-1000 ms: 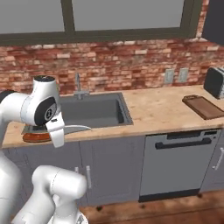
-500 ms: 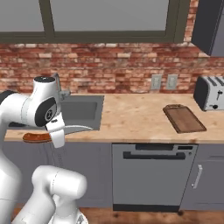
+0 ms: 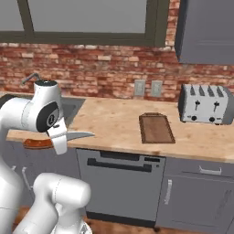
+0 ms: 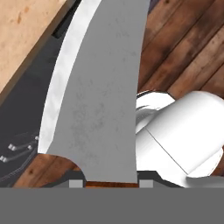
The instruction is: Pick up the knife from the drawer and place it on the cutting board. Then place the meat from the plate to the cutting board.
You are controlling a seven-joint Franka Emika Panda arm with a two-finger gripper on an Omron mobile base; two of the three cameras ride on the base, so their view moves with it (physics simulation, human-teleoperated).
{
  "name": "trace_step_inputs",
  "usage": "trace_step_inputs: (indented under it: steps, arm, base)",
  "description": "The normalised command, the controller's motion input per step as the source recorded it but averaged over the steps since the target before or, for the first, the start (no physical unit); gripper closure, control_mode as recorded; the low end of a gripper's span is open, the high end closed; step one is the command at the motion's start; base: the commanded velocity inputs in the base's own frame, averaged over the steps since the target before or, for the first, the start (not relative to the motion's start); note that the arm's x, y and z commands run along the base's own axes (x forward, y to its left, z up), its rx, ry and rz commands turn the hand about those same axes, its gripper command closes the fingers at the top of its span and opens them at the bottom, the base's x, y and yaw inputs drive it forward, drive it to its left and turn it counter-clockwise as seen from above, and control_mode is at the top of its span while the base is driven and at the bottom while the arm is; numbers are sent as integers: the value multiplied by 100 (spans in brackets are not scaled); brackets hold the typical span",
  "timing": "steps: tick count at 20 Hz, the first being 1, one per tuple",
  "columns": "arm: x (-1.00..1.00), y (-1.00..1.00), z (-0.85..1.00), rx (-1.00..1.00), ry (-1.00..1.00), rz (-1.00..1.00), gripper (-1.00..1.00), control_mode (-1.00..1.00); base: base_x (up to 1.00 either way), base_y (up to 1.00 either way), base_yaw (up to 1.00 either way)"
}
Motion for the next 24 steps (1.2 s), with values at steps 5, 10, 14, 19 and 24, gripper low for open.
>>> trace_step_inputs:
  steps: [5, 10, 14, 19, 24]
  arm:
    - [0, 0, 0, 0, 0, 0, 100, 100]
    - [0, 0, 0, 0, 0, 0, 100, 100]
    - [0, 0, 0, 0, 0, 0, 100, 100]
    - [0, 0, 0, 0, 0, 0, 100, 100]
    - [0, 0, 0, 0, 0, 0, 100, 100]
  base:
    - [0, -100, 9]
    - [30, -100, 9]
    - [73, -73, 13]
    - [88, -28, 19]
    - [23, 24, 8]
